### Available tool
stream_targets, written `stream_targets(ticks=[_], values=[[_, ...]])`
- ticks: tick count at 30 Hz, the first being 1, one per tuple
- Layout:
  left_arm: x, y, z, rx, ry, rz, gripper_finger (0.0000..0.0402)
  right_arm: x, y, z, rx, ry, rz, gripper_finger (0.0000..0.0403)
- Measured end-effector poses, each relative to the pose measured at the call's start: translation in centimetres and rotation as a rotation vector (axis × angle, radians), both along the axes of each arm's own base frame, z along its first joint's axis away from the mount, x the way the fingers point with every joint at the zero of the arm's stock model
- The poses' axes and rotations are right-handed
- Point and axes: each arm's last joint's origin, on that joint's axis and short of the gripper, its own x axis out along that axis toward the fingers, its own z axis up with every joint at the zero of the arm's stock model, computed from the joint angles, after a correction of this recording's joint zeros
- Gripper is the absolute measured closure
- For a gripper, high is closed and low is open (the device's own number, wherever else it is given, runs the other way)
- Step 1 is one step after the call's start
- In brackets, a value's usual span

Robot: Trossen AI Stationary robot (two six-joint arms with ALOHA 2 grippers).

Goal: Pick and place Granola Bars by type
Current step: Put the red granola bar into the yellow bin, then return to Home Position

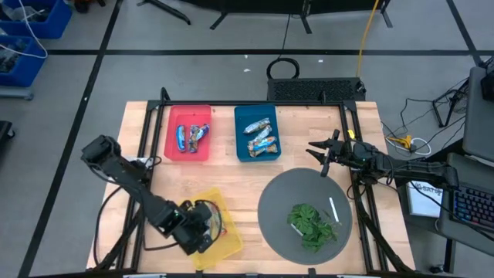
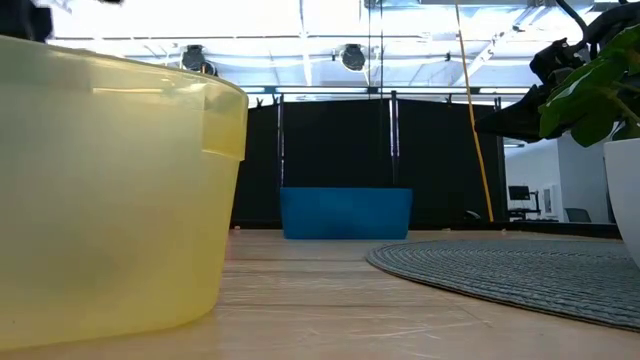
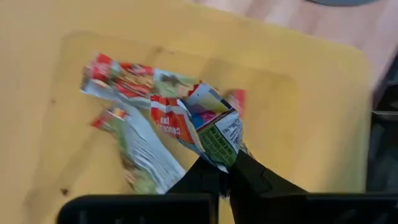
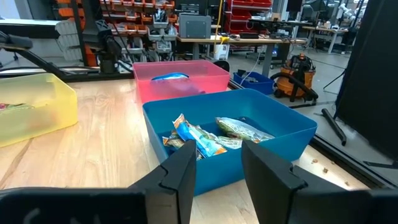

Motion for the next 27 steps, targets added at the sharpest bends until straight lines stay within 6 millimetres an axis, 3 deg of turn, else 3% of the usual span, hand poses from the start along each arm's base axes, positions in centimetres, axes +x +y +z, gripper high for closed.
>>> stream_targets(ticks=[10, 22, 27], values=[[0.9, 0.9, -0.1, 0.085, -0.049, -0.047, 0.0283, 0.0, 0.0, 0.0, 0.0, 0.0, 0.0, 0.0284], [2.6, -0.3, 1.6, 0.569, -0.384, -0.45, 0.0269, 0.0, 0.0, 0.0, 0.0, 0.0, 0.0, 0.0284], [4.0, 0.5, 1.1, 0.662, -0.488, -0.572, 0.0268, 0.0, 0.0, 0.0, 0.0, 0.0, 0.0, 0.0284]])
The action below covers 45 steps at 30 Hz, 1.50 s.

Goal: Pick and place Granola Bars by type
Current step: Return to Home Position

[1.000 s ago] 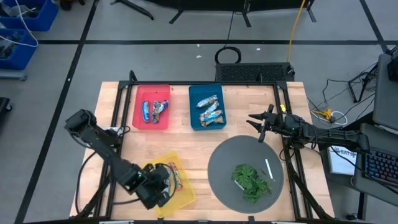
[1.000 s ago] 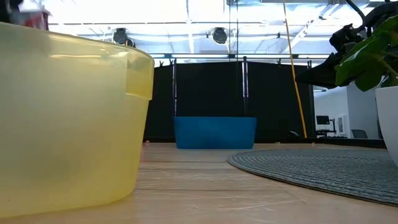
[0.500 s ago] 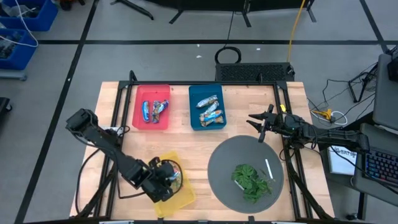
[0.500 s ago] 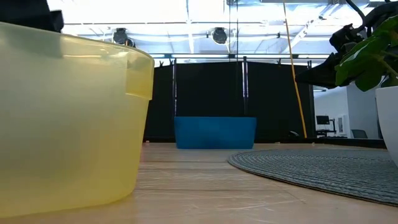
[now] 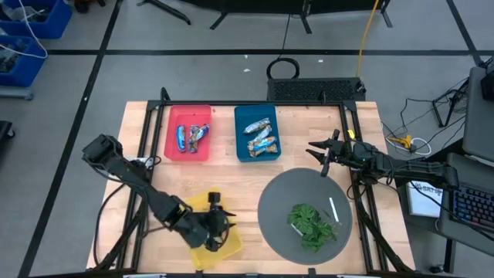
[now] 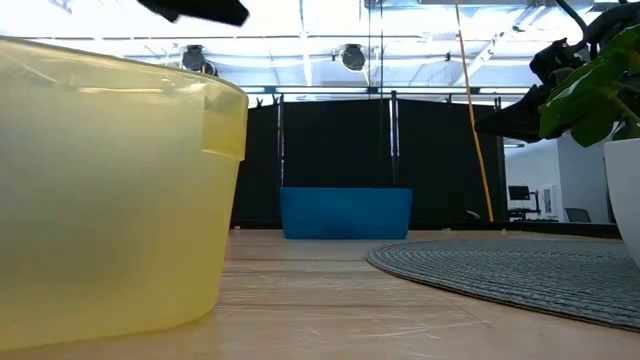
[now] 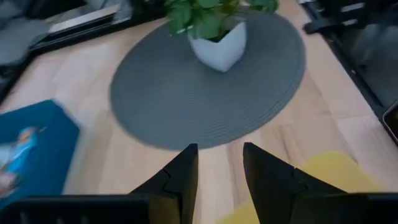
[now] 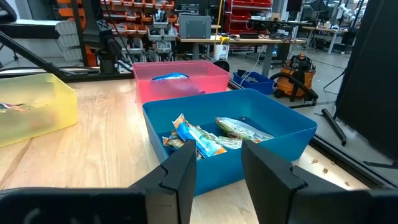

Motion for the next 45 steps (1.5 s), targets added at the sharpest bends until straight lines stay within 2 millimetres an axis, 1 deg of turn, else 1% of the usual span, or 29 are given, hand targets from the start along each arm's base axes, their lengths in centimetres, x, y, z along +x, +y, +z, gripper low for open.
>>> stream_targets(ticks=[3, 6, 8, 10, 12, 17, 19, 22, 24, 27, 30, 31, 33, 36, 39, 41, 45], values=[[0.8, 1.7, -1.6, -0.015, -0.024, -0.069, 0.0268, 0.0, 0.0, 0.0, 0.0, 0.0, 0.0, 0.0286], [0.9, 4.6, -2.7, -0.043, -0.045, -0.065, 0.0268, 0.0, 0.0, 0.0, 0.0, 0.0, 0.0, 0.0285], [0.6, 6.5, -3.0, -0.094, -0.092, -0.057, 0.0268, 0.0, 0.0, 0.0, 0.0, 0.0, 0.0, 0.0283], [-0.5, 8.4, -3.1, -0.123, -0.141, -0.055, 0.0268, 0.0, 0.0, 0.0, 0.0, 0.0, 0.0, 0.0282], [-1.8, 10.1, -2.8, -0.154, -0.232, -0.048, 0.0268, 0.0, 0.0, 0.0, 0.0, 0.0, 0.0, 0.0283], [-6.3, 13.4, -3.4, -0.197, -0.436, -0.004, 0.0268, 0.0, 0.0, 0.0, 0.0, 0.0, 0.0, 0.0284], [-8.1, 14.3, -4.0, -0.209, -0.484, 0.006, 0.0268, 0.0, 0.0, 0.0, 0.0, 0.001, 0.0, 0.0284], [-10.1, 15.3, -4.7, -0.237, -0.546, 0.02, 0.0268, 0.0, 0.0, 0.0, -0.031, 0.011, 0.003, 0.0286], [-11.2, 15.6, -4.9, -0.248, -0.578, 0.022, 0.0268, 0.0, 0.0, 0.0, -0.063, 0.021, 0.006, 0.0286], [-12.2, 16.0, -5.3, -0.248, -0.595, 0.019, 0.0268, 0.0, 0.0, 0.0, -0.063, 0.024, 0.006, 0.0285], [-12.9, 16.2, -5.5, -0.228, -0.614, 0.011, 0.0268, 0.0, 0.0, 0.0, -0.058, 0.022, 0.005, 0.0282], [-13.1, 16.3, -5.5, -0.22, -0.62, 0.01, 0.0268, 0.0, 0.0, 0.0, -0.026, 0.01, 0.004, 0.0282], [-13.5, 16.5, -5.8, -0.213, -0.625, 0.012, 0.0268, 0.0, 0.1, -0.1, 0.094, -0.029, 0.017, 0.0283], [-13.6, 17.1, -6.0, -0.218, -0.609, 0.032, 0.0268, 0.0, 0.1, 0.0, 0.099, -0.036, 0.024, 0.0284], [-13.7, 17.9, -6.2, -0.221, -0.582, 0.052, 0.0268, 0.1, 0.3, 0.1, 0.095, -0.038, 0.119, 0.0282], [-13.7, 18.5, -6.4, -0.222, -0.555, 0.06, 0.0268, 0.1, 0.5, 0.4, 0.1, -0.075, 0.185, 0.0282], [-14.0, 19.8, -6.7, -0.222, -0.506, 0.074, 0.0268, -0.1, 0.7, 0.9, 0.122, -0.126, 0.232, 0.0284]])
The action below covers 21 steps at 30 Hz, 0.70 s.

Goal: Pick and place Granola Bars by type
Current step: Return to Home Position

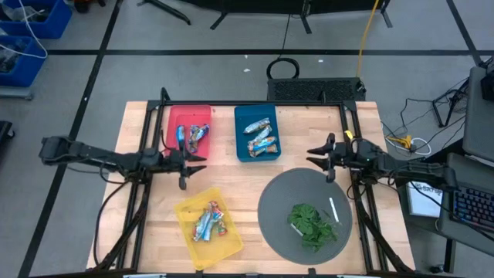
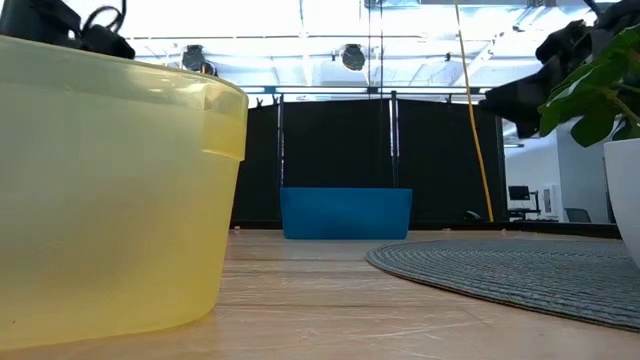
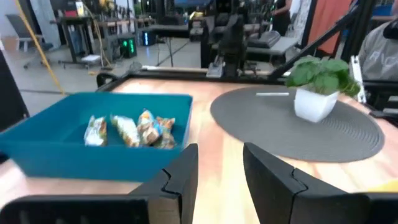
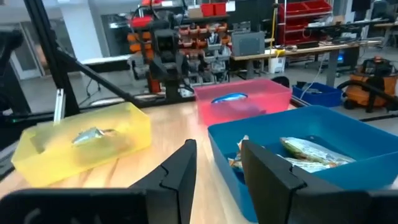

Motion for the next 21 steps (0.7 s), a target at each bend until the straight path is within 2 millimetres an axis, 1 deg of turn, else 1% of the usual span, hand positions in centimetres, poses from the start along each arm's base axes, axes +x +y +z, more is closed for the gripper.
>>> stream_targets(ticks=[4, 10, 12, 21], values=[[-0.4, 1.1, -0.2, -0.01, 0.038, 0.013, 0.0268, -0.3, 0.0, 0.2, 0.003, -0.031, -0.018, 0.0284], [-1.0, 1.9, -0.5, -0.023, 0.083, 0.043, 0.0268, -1.0, -0.2, -0.1, 0.012, -0.019, -0.129, 0.0286], [-1.1, 2.1, -0.6, -0.021, 0.093, 0.057, 0.0268, -1.0, -0.3, 0.1, 0.006, -0.049, -0.161, 0.0285], [-1.7, 2.6, -0.9, 0.008, 0.141, 0.106, 0.0268, -1.0, -0.3, 0.2, -0.071, -0.044, -0.167, 0.0283]])
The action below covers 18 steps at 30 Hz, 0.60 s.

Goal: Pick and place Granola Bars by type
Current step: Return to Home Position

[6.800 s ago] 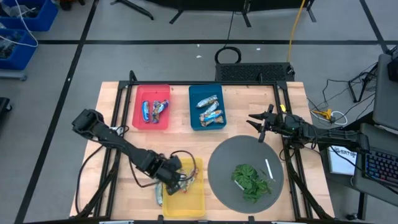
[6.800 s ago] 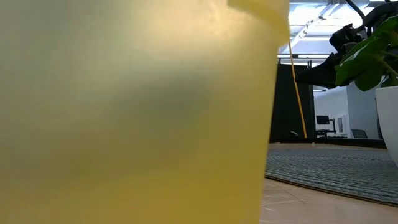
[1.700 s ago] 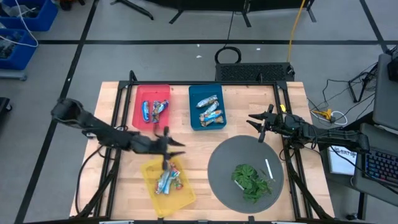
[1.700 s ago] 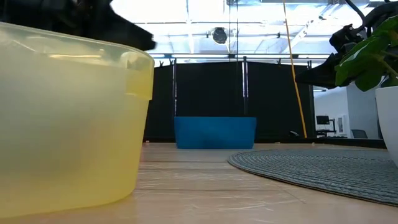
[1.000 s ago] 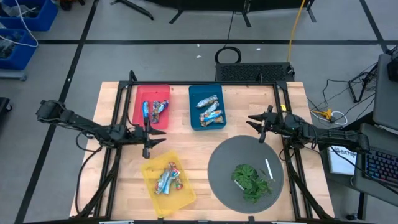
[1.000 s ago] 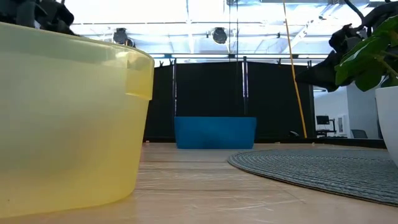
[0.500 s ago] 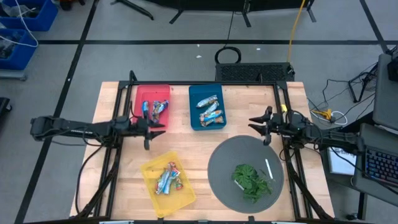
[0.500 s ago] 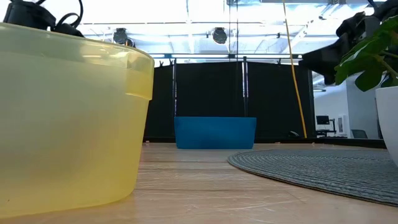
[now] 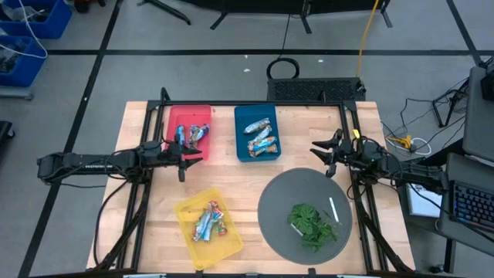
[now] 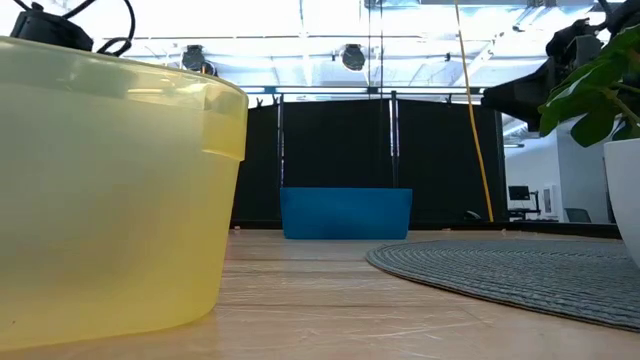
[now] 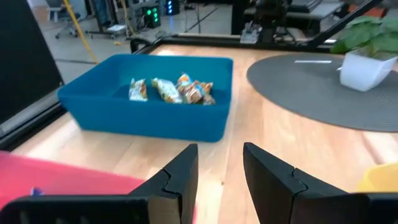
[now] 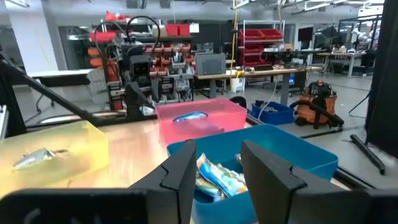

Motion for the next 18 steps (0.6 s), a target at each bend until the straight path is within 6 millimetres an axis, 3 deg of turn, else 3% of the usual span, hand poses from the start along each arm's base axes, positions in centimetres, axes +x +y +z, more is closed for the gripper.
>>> stream_targets(ticks=[9, 18], values=[[0.01, 0.11, 0.13, -0.012, -0.016, -0.005, 0.0268, -0.01, -0.03, -0.04, 0.004, 0.003, -0.009, 0.0282], [-0.03, 0.28, 0.11, 0.002, -0.011, 0.041, 0.0268, -0.14, -0.38, -0.05, 0.037, -0.007, -0.139, 0.0282]])
